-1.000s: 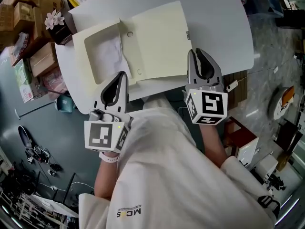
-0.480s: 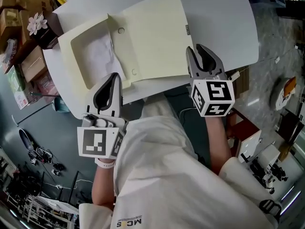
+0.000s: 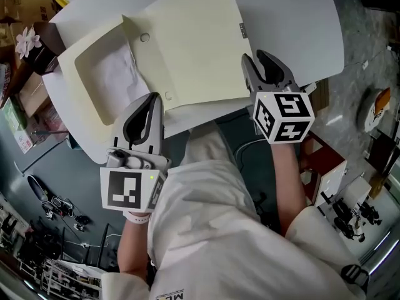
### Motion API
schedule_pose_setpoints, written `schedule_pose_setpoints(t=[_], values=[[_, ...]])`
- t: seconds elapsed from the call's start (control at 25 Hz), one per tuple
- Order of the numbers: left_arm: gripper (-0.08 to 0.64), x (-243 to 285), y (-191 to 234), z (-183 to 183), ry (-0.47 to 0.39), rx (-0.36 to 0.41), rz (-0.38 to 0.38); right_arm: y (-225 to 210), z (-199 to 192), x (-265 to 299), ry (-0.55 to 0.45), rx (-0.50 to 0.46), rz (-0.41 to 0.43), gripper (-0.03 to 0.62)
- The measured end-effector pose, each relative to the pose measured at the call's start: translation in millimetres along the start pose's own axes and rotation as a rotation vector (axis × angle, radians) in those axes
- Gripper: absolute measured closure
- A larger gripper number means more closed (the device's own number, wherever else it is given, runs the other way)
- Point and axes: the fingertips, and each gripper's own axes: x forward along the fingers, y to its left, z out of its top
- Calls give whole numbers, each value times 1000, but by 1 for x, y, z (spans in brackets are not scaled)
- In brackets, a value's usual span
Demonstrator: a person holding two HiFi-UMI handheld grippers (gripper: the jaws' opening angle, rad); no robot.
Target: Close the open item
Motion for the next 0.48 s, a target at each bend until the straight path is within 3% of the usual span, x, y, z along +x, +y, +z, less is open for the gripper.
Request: schedule_pose_setpoints(t=[0.24, 0.48], values=[[534, 5, 0, -10, 21, -12, 2, 1, -16, 12, 48, 48, 49, 453], [534, 2, 1, -14, 28, -7, -1, 7, -10, 9, 39, 71, 74, 525]])
